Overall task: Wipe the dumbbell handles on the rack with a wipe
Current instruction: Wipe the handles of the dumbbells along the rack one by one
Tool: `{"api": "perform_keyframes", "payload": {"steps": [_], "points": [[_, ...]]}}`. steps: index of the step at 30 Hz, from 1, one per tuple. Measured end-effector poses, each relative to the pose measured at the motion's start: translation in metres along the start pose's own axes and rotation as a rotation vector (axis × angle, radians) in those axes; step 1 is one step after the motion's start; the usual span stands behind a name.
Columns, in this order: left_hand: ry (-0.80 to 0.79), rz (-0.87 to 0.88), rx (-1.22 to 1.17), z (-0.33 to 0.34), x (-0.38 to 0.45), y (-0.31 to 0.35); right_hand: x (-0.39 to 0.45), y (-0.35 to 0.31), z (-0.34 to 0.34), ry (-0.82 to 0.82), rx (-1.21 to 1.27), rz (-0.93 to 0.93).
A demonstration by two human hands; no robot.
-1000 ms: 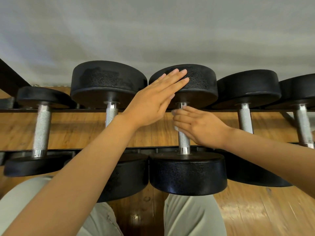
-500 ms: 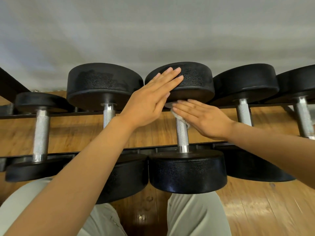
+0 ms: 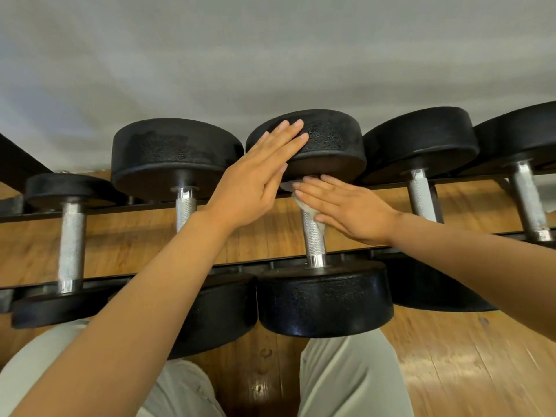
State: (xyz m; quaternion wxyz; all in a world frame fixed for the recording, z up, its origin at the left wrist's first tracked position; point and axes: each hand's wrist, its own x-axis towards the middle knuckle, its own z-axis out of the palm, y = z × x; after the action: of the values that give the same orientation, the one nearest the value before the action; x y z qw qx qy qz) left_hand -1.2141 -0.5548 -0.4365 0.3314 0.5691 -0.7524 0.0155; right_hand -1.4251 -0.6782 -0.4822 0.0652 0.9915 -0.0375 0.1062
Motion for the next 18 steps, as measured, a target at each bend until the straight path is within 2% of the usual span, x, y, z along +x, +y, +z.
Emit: {"api": "perform_keyframes", "payload": {"steps": [4,7,9,14,16,18], "points": [[0.007,-0.007,-0.006,0.001,0.000,-0.001,-0.013,-0.020,0.005,-0.094,0.123,-0.277],[0.009,-0.010,-0.004,0.001,0.000,0.000,-0.010,-0.014,0.004,-0.146,0.161,-0.365],[0.011,-0.017,-0.008,0.001,0.000,0.001,-0.005,-0.004,0.004,-0.142,0.153,-0.337],[0.009,-0.006,-0.004,0.001,0.000,0.001,0.011,0.005,0.004,-0.010,0.205,-0.032],[0.008,-0.008,-0.006,0.001,0.000,0.001,0.006,-0.003,0.008,-0.007,0.245,-0.010],[0.011,-0.012,-0.010,0.002,-0.001,0.001,-0.004,-0.010,0.012,-0.062,0.270,-0.102]]}}
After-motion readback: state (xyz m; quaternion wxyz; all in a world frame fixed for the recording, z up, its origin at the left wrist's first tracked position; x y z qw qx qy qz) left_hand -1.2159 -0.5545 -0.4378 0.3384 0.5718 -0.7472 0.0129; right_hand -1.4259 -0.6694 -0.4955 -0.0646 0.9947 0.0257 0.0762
